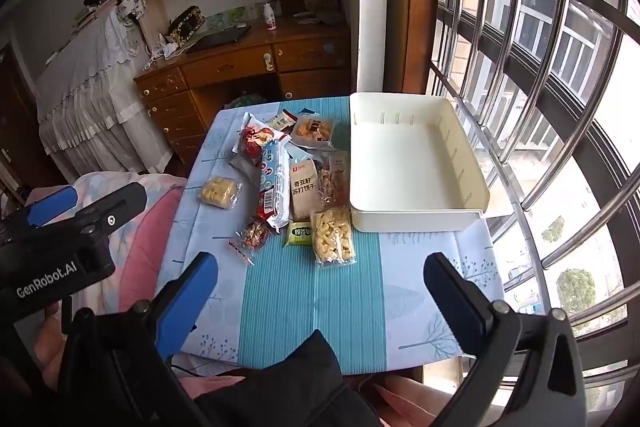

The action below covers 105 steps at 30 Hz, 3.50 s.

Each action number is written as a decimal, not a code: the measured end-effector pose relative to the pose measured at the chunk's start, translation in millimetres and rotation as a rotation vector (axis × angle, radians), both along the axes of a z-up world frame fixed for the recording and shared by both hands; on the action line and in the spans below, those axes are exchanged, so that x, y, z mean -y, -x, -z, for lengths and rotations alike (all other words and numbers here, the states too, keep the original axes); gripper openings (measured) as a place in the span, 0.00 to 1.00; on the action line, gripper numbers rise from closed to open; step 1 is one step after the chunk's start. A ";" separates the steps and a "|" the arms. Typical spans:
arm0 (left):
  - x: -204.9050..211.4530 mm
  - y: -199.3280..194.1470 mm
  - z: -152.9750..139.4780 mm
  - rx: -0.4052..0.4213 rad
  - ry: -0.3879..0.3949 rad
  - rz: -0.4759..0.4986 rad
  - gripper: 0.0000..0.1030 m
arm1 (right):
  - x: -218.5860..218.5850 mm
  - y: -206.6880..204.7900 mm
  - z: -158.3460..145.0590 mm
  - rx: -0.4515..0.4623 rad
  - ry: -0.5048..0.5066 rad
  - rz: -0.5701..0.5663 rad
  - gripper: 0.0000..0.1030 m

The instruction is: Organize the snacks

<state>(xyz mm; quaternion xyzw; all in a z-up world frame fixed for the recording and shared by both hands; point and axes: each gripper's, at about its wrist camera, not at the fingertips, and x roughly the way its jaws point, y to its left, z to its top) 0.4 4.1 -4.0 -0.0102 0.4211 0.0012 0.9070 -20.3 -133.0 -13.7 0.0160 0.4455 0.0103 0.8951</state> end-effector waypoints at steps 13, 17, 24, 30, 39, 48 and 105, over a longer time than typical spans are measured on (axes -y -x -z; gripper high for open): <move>-13.4 0.1 -0.9 0.001 0.023 0.018 0.99 | -4.3 -0.6 2.8 -0.001 0.004 0.001 1.00; -19.7 -0.3 0.0 -0.003 0.027 0.029 0.99 | -5.2 -0.3 4.1 -0.003 0.007 0.003 1.00; -27.9 -1.8 5.1 -0.005 0.026 0.068 0.99 | -25.4 6.7 6.0 -0.009 0.011 0.018 0.95; -30.7 -1.4 14.5 -0.029 0.015 0.122 0.99 | -32.3 15.4 15.6 -0.016 -0.008 0.055 0.91; -32.6 -17.1 38.5 -0.127 0.024 0.172 0.99 | -37.5 26.8 22.8 -0.005 -0.010 0.126 0.91; -33.8 -56.5 90.6 -0.314 0.061 0.188 0.99 | -30.8 4.2 38.0 0.006 0.040 0.159 0.91; 29.7 -217.1 312.7 -0.795 -0.031 0.173 0.58 | 15.8 -163.0 256.7 -0.418 0.079 -0.133 0.61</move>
